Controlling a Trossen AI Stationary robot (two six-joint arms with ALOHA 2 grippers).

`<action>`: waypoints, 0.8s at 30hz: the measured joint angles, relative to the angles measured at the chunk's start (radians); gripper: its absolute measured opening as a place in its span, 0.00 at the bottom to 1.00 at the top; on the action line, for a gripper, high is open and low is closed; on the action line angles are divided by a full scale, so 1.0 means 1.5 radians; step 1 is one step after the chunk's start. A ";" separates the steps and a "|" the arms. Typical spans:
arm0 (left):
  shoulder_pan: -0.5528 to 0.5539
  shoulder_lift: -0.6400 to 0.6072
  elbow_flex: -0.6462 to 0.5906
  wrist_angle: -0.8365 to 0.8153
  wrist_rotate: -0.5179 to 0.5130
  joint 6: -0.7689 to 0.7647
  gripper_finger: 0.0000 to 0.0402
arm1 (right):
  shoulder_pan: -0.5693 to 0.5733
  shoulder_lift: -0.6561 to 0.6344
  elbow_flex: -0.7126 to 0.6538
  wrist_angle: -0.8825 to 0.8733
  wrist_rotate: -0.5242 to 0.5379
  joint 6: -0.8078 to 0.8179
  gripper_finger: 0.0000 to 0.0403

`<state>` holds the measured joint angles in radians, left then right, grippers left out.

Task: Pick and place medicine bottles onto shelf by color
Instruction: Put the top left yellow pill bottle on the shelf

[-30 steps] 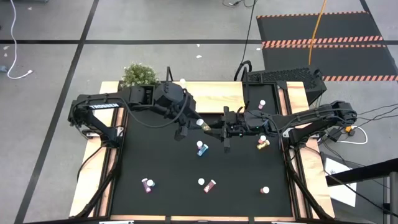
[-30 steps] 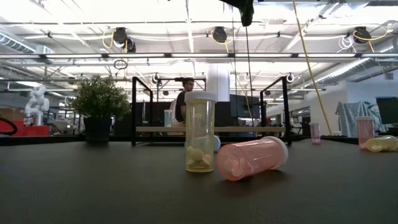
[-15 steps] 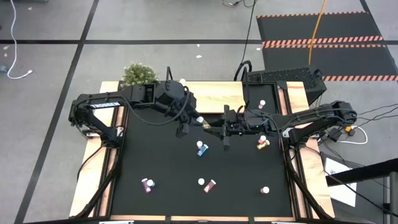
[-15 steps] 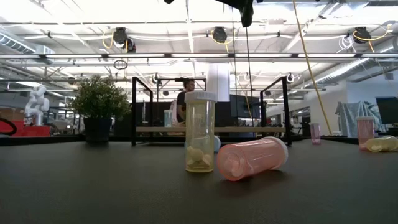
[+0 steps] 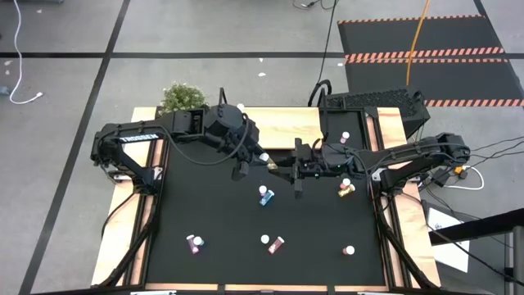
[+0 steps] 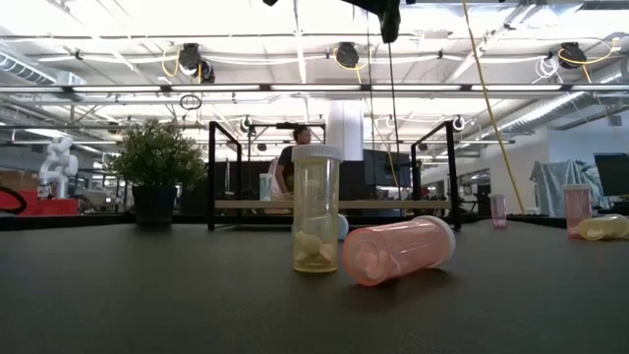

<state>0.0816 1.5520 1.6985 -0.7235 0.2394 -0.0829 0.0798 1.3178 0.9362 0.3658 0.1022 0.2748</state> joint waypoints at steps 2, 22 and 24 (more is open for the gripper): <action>0.004 0.000 0.000 0.000 -0.001 0.000 0.33 | -0.005 0.000 0.001 -0.008 -0.001 0.005 0.26; 0.202 0.030 0.001 -0.003 -0.140 0.083 0.33 | -0.037 -0.176 -0.001 -0.363 0.139 0.056 0.63; 0.233 0.059 0.001 0.020 -0.148 0.084 0.33 | -0.036 -0.190 -0.001 -0.363 0.138 0.049 0.62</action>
<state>0.4305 1.6413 1.7000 -0.6932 0.0180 0.0436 0.0257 1.0328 0.9352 -0.1787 0.3092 0.3486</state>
